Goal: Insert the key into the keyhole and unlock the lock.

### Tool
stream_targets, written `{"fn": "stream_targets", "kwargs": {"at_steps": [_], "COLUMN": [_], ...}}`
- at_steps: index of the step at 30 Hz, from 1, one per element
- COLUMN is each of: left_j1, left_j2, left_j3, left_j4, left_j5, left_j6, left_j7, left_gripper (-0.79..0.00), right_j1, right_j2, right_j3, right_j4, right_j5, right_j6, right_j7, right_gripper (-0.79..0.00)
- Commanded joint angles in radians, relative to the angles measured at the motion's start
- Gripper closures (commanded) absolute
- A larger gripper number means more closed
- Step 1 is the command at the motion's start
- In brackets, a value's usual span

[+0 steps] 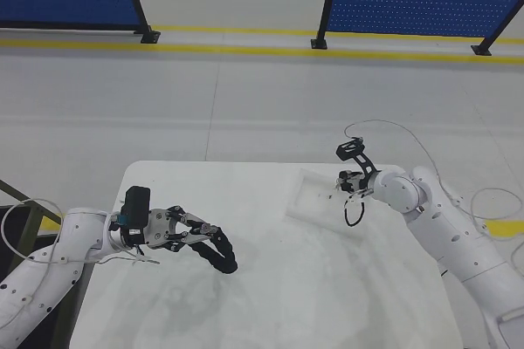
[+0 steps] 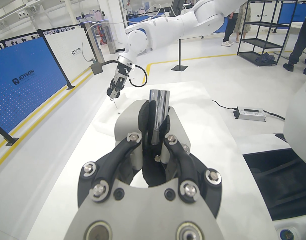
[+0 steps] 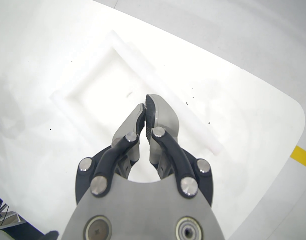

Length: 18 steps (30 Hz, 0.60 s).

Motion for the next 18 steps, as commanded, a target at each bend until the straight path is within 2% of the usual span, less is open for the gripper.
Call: {"fn": "stream_targets", "kwargs": {"at_steps": [1, 18], "left_j1": [0.000, 0.000], "left_j2": [0.000, 0.000], "left_j3": [0.000, 0.000], "left_j4": [0.000, 0.000], "left_j5": [0.000, 0.000], "left_j6": [0.000, 0.000], "left_j7": [0.000, 0.000], "left_gripper": [0.000, 0.000], "right_j1": [0.003, 0.024], "right_j2": [-0.004, -0.036], "right_j3": [-0.004, -0.020], "right_j4": [0.010, 0.079], "right_j5": [-0.006, -0.058], "right_j6": [-0.008, -0.066], "right_j7": [-0.002, -0.012], "right_gripper": [0.000, 0.000]}}
